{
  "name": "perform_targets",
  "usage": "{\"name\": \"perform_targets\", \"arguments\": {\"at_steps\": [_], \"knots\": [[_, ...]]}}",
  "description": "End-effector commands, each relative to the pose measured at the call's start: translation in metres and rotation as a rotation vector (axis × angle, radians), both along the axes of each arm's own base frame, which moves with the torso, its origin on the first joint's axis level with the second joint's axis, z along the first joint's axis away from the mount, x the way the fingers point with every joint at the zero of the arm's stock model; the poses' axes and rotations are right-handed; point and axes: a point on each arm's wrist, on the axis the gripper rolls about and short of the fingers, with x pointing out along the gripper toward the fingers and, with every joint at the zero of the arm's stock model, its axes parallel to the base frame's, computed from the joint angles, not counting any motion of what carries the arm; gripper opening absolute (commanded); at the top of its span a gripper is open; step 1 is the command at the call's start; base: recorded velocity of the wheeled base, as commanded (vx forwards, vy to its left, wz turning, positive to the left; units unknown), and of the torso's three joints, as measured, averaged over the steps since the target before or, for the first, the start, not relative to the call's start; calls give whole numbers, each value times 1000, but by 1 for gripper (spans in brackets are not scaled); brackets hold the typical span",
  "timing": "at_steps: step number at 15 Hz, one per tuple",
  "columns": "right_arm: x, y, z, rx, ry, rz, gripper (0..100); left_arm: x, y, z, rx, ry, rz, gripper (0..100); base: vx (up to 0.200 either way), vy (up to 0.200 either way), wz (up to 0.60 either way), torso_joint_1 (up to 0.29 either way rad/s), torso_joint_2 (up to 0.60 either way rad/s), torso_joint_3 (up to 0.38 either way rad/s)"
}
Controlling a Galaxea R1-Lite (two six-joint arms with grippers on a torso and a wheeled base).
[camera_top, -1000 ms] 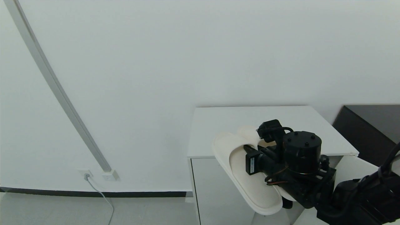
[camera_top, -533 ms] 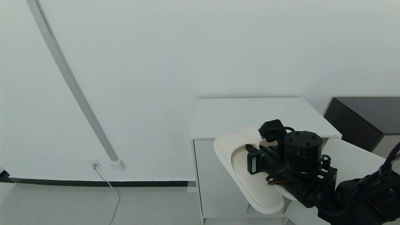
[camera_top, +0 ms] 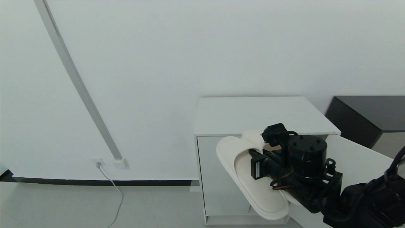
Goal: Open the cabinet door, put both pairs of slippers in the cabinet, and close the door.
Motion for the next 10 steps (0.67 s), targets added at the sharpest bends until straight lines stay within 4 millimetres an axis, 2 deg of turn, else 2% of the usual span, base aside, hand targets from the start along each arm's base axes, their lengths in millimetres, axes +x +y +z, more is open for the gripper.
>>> {"name": "perform_targets", "arguments": {"at_steps": [1,2,3,5,10], "knots": [[-6,-6,0,-3,8,15,0,0,0,0,-1,1,-1,0,0,0,0,0,0,0],[-6,-6,0,-3,8,15,0,0,0,0,-1,1,-1,0,0,0,0,0,0,0],[-23,-19,3,-1,27,86,0,0,0,0,1,1,-1,0,0,0,0,0,0,0],[-26,-22,0,-10,36,83,0,0,0,0,2,1,-1,0,0,0,0,0,0,0],[-26,-22,-2,-14,42,83,0,0,0,0,1,1,1,0,0,-200,0,0,0,3]]}}
